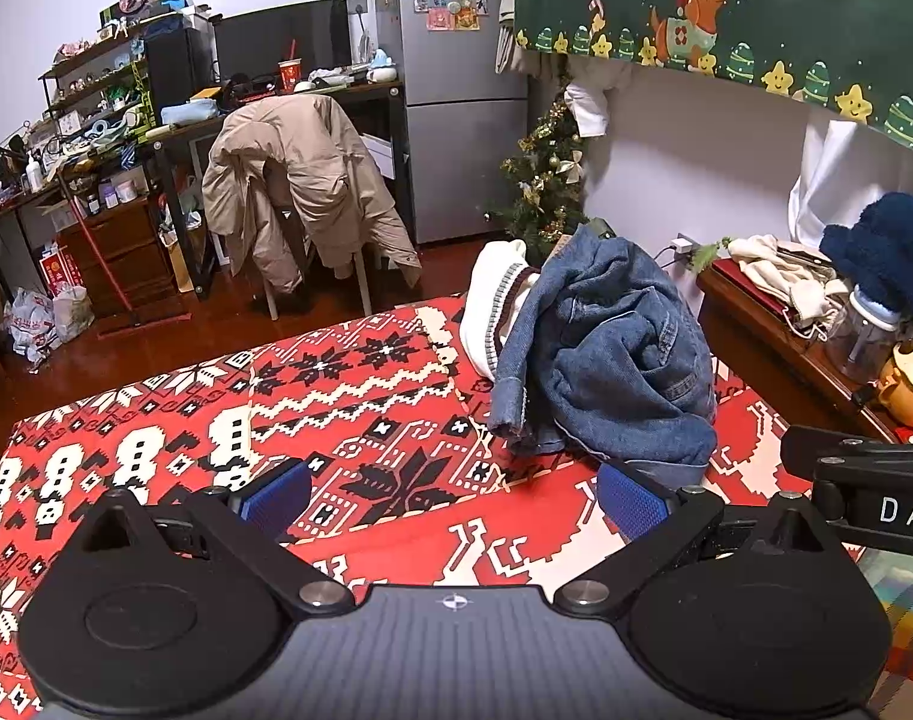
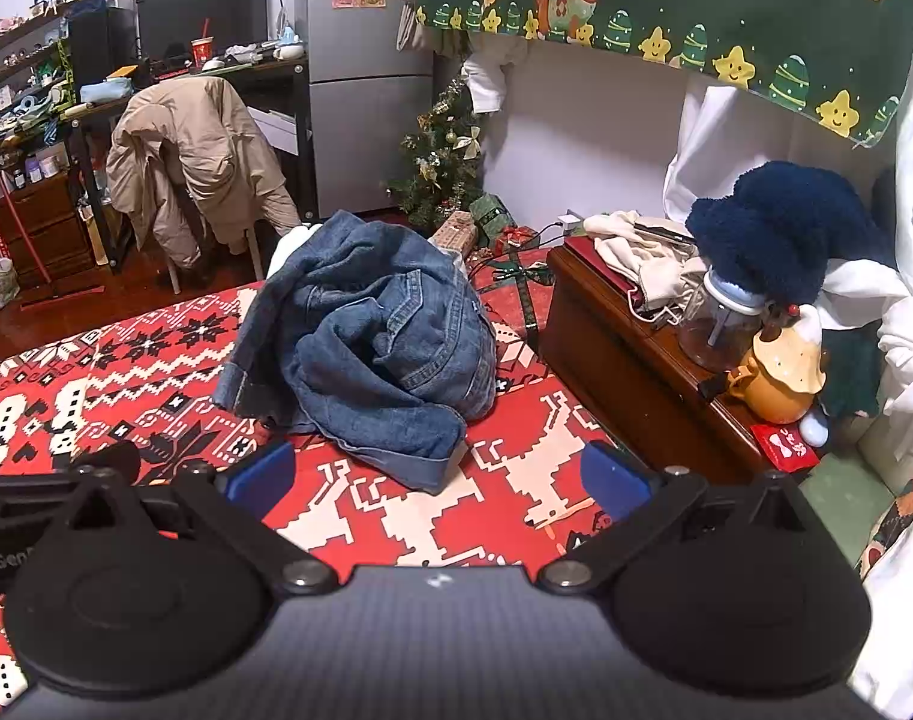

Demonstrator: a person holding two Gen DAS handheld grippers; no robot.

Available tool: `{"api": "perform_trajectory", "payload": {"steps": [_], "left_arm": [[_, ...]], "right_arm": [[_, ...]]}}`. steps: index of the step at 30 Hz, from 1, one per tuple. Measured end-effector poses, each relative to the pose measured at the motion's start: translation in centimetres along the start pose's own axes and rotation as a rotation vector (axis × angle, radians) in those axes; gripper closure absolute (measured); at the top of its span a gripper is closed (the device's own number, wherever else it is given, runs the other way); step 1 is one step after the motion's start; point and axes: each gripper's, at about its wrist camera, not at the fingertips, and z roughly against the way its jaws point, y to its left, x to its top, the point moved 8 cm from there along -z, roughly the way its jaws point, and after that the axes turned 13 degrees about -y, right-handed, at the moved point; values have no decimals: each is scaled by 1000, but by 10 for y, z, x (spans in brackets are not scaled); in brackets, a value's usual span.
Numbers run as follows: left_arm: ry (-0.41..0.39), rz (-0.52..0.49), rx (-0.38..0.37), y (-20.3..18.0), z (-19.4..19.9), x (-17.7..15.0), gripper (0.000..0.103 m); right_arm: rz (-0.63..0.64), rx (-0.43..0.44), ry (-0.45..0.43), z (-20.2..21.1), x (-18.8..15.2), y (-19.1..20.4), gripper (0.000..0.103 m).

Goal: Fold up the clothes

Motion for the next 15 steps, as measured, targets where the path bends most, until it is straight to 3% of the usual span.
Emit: {"api": "perform_trajectory", "payload": {"steps": [15], "left_arm": [[-14, 0, 0, -2, 0, 2, 1]], "right_arm": [[-4, 4, -6, 1, 0, -1, 1]]}}
